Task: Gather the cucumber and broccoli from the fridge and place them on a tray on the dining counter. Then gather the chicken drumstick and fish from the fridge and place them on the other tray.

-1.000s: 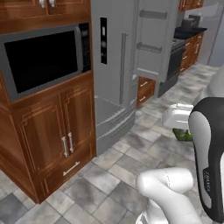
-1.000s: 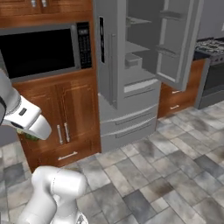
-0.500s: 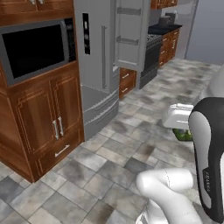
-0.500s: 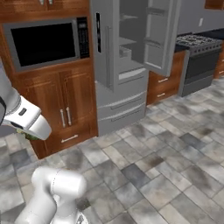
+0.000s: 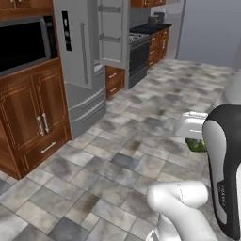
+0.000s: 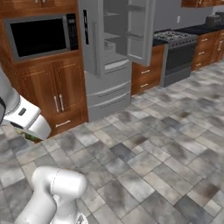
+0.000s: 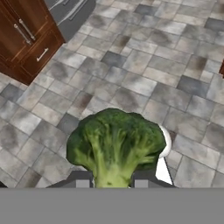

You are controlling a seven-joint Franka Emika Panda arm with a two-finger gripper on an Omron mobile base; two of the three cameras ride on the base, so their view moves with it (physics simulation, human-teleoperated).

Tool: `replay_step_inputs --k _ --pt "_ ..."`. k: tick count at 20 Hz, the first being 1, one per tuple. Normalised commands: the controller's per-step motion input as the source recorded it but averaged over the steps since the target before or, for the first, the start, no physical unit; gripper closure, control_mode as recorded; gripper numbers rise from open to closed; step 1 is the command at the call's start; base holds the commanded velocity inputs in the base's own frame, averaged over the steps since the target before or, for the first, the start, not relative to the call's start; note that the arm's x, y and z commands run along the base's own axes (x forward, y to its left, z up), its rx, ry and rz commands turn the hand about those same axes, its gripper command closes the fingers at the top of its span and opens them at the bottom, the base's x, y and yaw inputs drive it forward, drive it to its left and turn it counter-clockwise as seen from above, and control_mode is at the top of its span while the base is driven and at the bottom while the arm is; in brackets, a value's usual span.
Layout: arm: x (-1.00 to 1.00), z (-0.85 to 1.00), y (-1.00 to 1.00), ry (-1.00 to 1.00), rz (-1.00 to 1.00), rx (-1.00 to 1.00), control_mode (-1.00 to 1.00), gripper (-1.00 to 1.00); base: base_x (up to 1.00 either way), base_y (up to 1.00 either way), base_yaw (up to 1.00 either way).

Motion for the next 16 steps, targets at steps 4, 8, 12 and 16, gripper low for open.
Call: replay_step_inputs --k 4,8,12,16 --pt "0.00 0.00 0.00 0.00 0.00 0.00 1.00 1.00 -1.00 -0.55 -0.18" --pt "0.00 0.00 0.00 0.00 0.00 0.00 1.00 1.00 -0.91 -0.70 -0.17" --pt "0.00 0.00 0.00 0.00 0.00 0.00 1.00 1.00 -0.64 -0.89 -0.16" --pt "0.00 0.00 0.00 0.00 0.00 0.00 1.00 1.00 -0.50 -0.96 -0.15"
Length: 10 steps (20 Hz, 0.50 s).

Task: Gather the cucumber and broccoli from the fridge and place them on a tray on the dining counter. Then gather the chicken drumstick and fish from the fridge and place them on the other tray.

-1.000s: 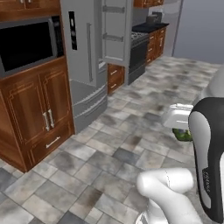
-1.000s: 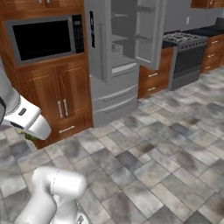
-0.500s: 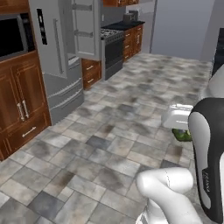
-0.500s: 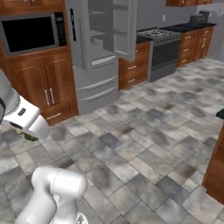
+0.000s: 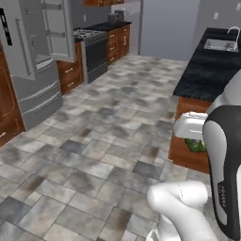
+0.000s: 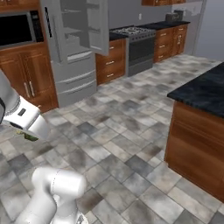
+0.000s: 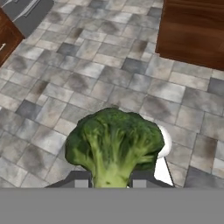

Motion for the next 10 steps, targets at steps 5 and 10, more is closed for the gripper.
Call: replay_step_inputs --k 5,10 --pt "0.00 0.00 0.00 0.00 0.00 0.00 1.00 1.00 -0.42 -1.00 -0.13" --pt "0.00 0.00 0.00 0.00 0.00 0.00 1.00 1.00 -0.40 -1.00 -0.11"
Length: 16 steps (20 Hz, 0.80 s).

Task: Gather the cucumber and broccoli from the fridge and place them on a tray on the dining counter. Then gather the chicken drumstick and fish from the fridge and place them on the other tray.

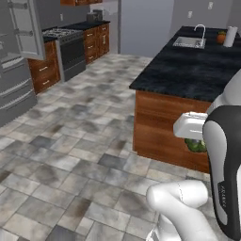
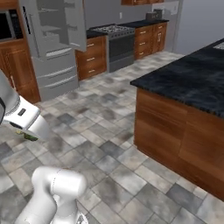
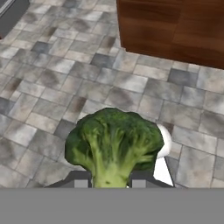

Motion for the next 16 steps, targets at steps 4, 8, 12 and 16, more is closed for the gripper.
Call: replay_step_inputs --k 4,8,12,16 --pt "0.00 0.00 0.00 0.00 0.00 0.00 1.00 1.00 -0.34 -1.00 -0.11" --pt "0.00 0.00 0.00 0.00 0.00 0.00 1.00 1.00 -0.33 -1.00 -0.11" --pt "0.00 0.00 0.00 0.00 0.00 0.00 1.00 1.00 -0.20 -1.00 -0.09" --pt "0.00 0.00 0.00 0.00 0.00 0.00 1.00 1.00 -0.06 -1.00 -0.08"
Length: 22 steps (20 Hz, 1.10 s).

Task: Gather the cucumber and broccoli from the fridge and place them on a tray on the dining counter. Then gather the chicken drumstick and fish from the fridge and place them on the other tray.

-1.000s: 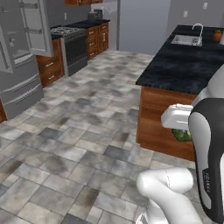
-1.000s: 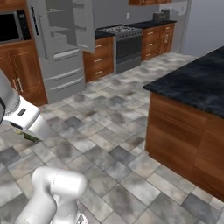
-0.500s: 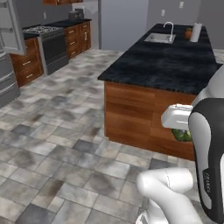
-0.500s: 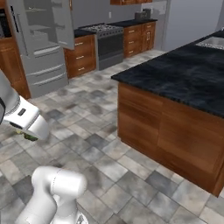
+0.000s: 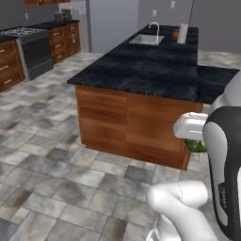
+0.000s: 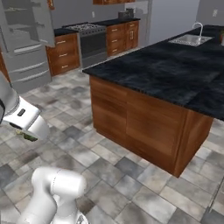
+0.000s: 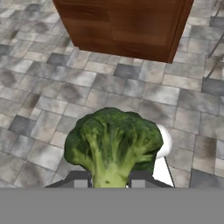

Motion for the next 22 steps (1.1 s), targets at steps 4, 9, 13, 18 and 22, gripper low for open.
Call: replay_step_inputs --k 4,9,13,18,22 --pt "0.00 0.00 0.00 0.00 0.00 0.00 1.00 1.00 -0.01 -1.00 -0.07" --pt "0.00 0.00 0.00 0.00 0.00 0.00 1.00 1.00 0.00 -1.00 -0.06" --pt "0.00 0.00 0.00 0.00 0.00 0.00 1.00 1.00 0.00 -1.00 -0.06" --pt "0.00 0.00 0.00 0.00 0.00 0.00 1.00 1.00 -0.05 -1.00 -0.05" --pt "0.00 0.00 0.00 0.00 0.00 0.00 1.00 1.00 -0.02 -1.00 -0.04"
